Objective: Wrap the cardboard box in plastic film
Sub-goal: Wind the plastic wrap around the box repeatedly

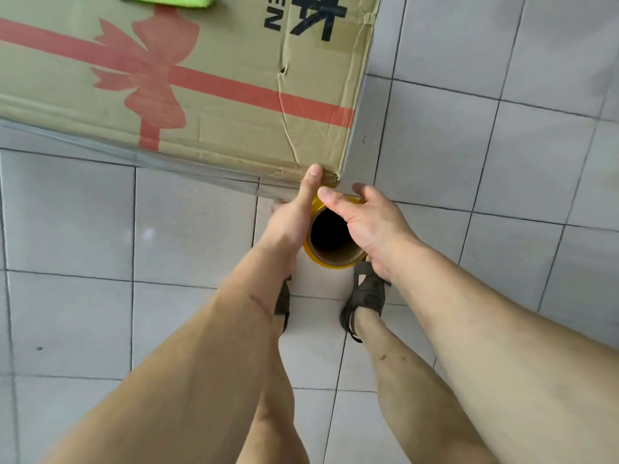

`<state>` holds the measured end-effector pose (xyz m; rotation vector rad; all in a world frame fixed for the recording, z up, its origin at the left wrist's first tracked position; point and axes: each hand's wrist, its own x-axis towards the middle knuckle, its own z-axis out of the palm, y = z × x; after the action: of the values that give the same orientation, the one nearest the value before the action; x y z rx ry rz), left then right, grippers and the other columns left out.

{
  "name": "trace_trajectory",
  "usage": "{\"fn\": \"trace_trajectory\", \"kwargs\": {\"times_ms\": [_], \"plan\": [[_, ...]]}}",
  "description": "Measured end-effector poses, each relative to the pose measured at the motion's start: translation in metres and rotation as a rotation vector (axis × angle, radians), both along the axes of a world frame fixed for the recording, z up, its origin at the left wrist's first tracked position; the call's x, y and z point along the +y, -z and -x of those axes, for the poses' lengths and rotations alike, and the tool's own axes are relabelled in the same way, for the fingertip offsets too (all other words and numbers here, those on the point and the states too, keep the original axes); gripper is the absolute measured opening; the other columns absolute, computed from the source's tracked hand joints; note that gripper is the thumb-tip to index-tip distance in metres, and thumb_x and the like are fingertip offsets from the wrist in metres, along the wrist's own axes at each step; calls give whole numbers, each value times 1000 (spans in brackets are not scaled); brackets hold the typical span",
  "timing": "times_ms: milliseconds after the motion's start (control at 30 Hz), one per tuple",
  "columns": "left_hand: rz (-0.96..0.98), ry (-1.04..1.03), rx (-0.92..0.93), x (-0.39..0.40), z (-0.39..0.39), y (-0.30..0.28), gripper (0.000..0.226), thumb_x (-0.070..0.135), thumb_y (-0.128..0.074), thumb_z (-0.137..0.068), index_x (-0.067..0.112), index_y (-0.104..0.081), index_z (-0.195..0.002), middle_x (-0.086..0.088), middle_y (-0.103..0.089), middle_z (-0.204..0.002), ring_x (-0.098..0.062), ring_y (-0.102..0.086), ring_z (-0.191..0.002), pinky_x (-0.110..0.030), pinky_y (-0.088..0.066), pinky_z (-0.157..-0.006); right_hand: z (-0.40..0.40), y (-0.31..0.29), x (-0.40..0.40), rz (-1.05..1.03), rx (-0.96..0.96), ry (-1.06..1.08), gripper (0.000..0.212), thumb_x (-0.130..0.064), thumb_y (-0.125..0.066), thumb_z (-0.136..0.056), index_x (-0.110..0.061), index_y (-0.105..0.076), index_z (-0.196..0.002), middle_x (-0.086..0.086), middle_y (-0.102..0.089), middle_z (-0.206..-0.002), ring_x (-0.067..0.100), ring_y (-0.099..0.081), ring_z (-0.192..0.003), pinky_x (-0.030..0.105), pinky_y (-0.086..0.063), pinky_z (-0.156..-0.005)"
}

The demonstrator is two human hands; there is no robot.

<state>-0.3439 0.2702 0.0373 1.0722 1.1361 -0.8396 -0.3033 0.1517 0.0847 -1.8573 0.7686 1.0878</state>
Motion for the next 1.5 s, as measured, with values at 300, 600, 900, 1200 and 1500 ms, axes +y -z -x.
{"fn": "trace_trajectory", "kwargs": {"times_ms": [300,600,900,1200,1500], "plan": [[170,-179,-48,-29,-5,-5,131,109,-50,-59,10,-72,-141,-19,-78,-132,-34,-76,-125,-53,-52,-119,-11,7,-27,-49,-21,-143,46,-55,-78,-76,-33,-57,-110,-16,-61,-105,0,-60,-95,15,-41,-79],[0,-459,-36,-70,-28,-11,109,96,-39,-88,3,-70,-136,-24,-82,-116,-38,-81,-111,-55,-59,-109,-43,8,-59,-127,-3,-158,81,-62,-68,-81,-22,-44,-147,-9,-57,-133,5,-48,-108,27,-36,-87],[227,-804,-88,-99,-36,9,162,102,-80,-16,8,-65,-146,-25,-76,-134,-42,-75,-124,-62,-53,-116,-79,8,-57,-66,-54,-427,91,-63,-77,-70,-22,-46,-145,-3,-61,-132,14,-59,-117,28,-46,-98],[-117,-993,-126,-107,-53,20,179,115,-60,-15,36,-26,-172,-5,-51,-167,-28,-52,-152,-54,-38,-129,-96,-1,-55,-62,-22,-524,64,-51,-72,-83,-26,-53,-138,-5,-64,-121,6,-62,-103,28,-50,-93],[-100,-1151,-147,-120,-69,16,167,118,-53,-32,40,-15,-174,1,-27,-181,-24,-32,-165,-55,-26,-135,-126,7,-51,-5,-96,-825,96,-85,-72,-49,-32,-61,-128,-9,-72,-111,15,-67,-104,44,-55,-94]]}}
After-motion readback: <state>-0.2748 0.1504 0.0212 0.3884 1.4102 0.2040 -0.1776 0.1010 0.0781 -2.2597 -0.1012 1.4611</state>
